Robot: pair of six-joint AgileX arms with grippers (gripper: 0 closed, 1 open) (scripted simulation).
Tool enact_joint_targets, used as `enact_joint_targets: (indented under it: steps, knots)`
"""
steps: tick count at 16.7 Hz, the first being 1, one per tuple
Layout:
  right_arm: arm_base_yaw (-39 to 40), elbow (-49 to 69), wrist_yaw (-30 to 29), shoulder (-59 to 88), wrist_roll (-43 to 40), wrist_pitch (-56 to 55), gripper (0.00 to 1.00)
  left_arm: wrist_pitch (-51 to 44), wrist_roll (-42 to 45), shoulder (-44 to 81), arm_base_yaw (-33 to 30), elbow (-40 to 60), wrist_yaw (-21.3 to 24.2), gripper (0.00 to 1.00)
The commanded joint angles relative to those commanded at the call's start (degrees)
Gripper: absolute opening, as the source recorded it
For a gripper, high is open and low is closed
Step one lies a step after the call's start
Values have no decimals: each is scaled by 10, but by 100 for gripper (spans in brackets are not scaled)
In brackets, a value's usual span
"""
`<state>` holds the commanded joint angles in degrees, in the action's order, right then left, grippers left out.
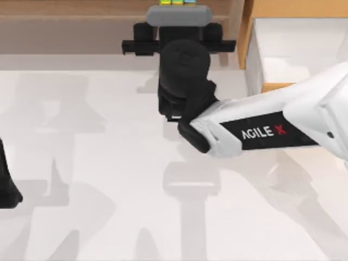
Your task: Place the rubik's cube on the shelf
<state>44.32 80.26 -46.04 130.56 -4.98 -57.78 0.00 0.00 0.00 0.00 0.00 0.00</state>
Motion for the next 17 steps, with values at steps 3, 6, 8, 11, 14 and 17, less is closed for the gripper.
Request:
enact_joint_targets:
  steps: [3,6,8,11,14,17]
  knots:
    - [-3,2,1,-2,1,2,0,0,0,0,0,0,0,100]
    - [-8,16,3,7,0,9,0,0,0,0,0,0,0,100]
    - [-12,40,9,21,1,20,0,0,0,0,0,0,0,100]
    - [-22,78,19,39,3,40,0,0,0,0,0,0,0,100]
    - [-33,114,27,57,3,59,0,0,0,0,0,0,0,100]
    - [-42,150,36,75,4,77,0,0,0,0,0,0,0,100]
